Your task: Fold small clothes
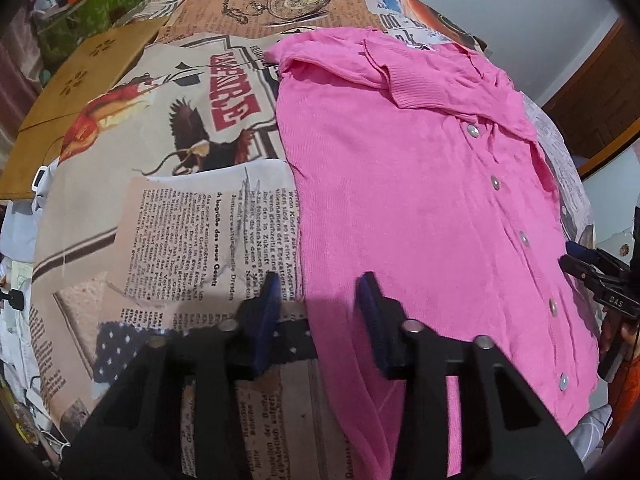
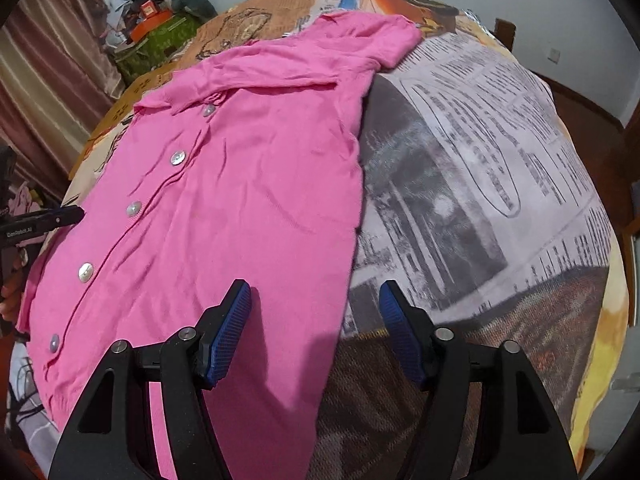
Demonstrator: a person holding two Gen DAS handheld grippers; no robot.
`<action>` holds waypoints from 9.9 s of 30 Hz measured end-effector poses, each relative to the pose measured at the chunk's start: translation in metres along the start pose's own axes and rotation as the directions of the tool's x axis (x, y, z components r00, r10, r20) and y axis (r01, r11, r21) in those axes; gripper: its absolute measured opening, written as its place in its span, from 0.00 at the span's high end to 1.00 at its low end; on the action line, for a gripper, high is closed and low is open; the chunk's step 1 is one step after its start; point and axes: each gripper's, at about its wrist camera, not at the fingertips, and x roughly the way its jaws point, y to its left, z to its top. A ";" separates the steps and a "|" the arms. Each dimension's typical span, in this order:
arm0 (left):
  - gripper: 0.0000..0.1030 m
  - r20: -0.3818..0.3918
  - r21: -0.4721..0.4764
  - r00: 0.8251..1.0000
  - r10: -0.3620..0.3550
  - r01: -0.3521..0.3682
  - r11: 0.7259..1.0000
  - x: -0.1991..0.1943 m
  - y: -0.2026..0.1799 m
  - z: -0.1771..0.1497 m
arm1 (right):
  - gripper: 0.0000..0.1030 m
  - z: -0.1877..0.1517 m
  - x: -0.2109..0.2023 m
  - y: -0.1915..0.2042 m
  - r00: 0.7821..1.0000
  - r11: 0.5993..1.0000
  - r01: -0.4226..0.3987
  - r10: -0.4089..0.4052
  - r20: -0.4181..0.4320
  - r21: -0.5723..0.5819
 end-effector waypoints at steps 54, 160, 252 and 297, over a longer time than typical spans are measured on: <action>0.96 0.125 0.039 0.992 -0.002 -0.003 0.999 0.009 -0.010 0.078 | 0.54 0.091 0.024 -0.018 0.986 0.996 0.091 -0.088 0.140 -0.011; 0.40 0.034 0.042 0.999 -0.020 0.019 0.999 0.005 -0.019 0.053 | 0.39 0.043 -0.024 -0.022 0.993 0.999 0.038 -0.034 0.115 -0.033; 0.49 0.190 0.017 0.971 0.145 -0.151 0.988 0.036 0.007 0.213 | 0.54 0.186 0.003 -0.043 0.949 1.000 0.022 -0.017 0.313 -0.011; 1.00 0.238 0.042 0.966 0.105 -0.118 0.992 -0.018 -0.001 0.092 | 0.96 0.074 -0.022 -0.018 0.960 0.999 -0.026 0.035 0.279 -0.035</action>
